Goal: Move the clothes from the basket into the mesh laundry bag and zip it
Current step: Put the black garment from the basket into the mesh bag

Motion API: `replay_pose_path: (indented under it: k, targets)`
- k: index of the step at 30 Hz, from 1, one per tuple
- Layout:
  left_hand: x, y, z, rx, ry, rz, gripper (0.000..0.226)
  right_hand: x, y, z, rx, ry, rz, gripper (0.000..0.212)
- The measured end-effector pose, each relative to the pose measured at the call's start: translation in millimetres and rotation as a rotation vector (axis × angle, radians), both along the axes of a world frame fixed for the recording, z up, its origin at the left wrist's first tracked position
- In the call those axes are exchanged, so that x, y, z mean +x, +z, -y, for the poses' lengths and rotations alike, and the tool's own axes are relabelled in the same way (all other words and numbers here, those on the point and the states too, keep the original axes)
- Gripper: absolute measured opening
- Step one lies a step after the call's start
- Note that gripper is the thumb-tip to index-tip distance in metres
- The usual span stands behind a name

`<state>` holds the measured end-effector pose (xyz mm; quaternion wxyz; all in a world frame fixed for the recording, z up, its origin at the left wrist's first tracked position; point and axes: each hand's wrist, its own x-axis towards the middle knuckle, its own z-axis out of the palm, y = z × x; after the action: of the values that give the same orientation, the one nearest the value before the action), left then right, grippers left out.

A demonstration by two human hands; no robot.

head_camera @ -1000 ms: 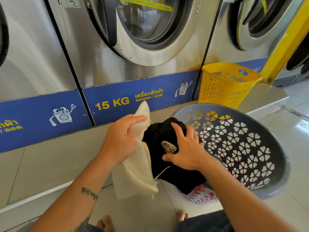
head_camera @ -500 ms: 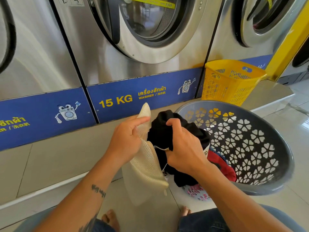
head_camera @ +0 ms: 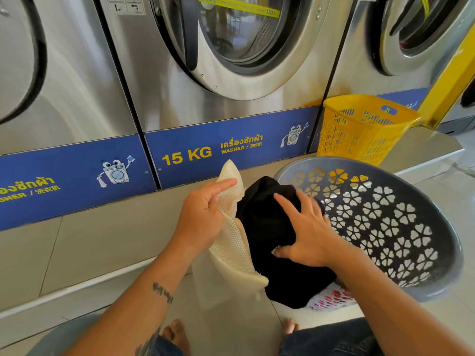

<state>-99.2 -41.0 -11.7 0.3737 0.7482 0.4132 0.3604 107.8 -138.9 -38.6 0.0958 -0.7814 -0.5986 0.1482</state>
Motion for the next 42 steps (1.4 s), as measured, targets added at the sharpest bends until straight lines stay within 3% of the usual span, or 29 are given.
replay_pose_path:
  k: [2, 8, 10, 12, 17, 19, 21, 23, 25, 27, 29, 31, 33, 34, 37, 42]
  targets:
    - [2, 0, 1, 0.001, 0.005, -0.013, 0.05, 3, -7, -2, 0.001, -0.024, -0.092, 0.101]
    - [7, 0, 3, 0.03, -0.025, -0.045, 0.049, -13, 4, -3, 0.315, -0.005, 0.129, 0.059]
    - [7, 1, 5, 0.04, -0.053, -0.04, 0.049, -22, 17, 0, 0.462, 0.008, 0.004, 0.053]
    - [7, 4, 7, 0.05, -0.091, -0.013, 0.051, -34, 27, 2, 0.514, -0.019, -0.253, 0.054]
    - [1, 12, 8, 0.002, -0.127, 0.061, 0.051, -51, 11, 1, 0.3, 0.066, -0.592, 0.054]
    - [1, 14, 12, -0.06, -0.152, 0.084, 0.05, -58, -4, -1, 0.143, 0.222, -0.425, 0.047]
    - [2, 16, 18, -0.085, -0.187, 0.071, 0.05, -66, -17, -4, 0.065, 0.37, -0.032, 0.035]
    - [3, 16, 20, -0.081, -0.167, 0.075, 0.05, -69, -20, -4, 0.056, 0.42, 0.204, 0.036]
    - [-1, 18, 16, -0.085, -0.107, 0.102, 0.05, -68, -13, -4, 0.17, 0.377, 0.232, 0.047]
    - [-5, 21, 10, -0.094, -0.055, 0.124, 0.049, -61, -6, -4, 0.266, 0.238, 0.27, 0.072]
    - [-7, 21, 7, -0.102, -0.043, 0.118, 0.049, -51, -3, -3, 0.18, 0.032, 0.257, 0.103]
    - [-4, 19, 8, -0.109, -0.052, 0.088, 0.049, -34, -6, -3, 0.011, -0.114, 0.063, 0.115]
    - [-2, 17, 9, -0.124, -0.061, 0.056, 0.049, -19, -9, -4, -0.032, -0.145, -0.166, 0.1]
    - [-1, 15, 9, -0.129, -0.06, 0.035, 0.05, -16, -10, -3, -0.001, -0.138, -0.185, 0.088]
    - [2, 8, 10, -0.148, -0.061, -0.033, 0.051, -18, -9, -5, 0.094, -0.11, -0.031, 0.064]
    - [4, 7, 19, -0.125, -0.072, -0.11, 0.051, -27, 12, -2, 0.119, -0.077, 0.088, 0.054]
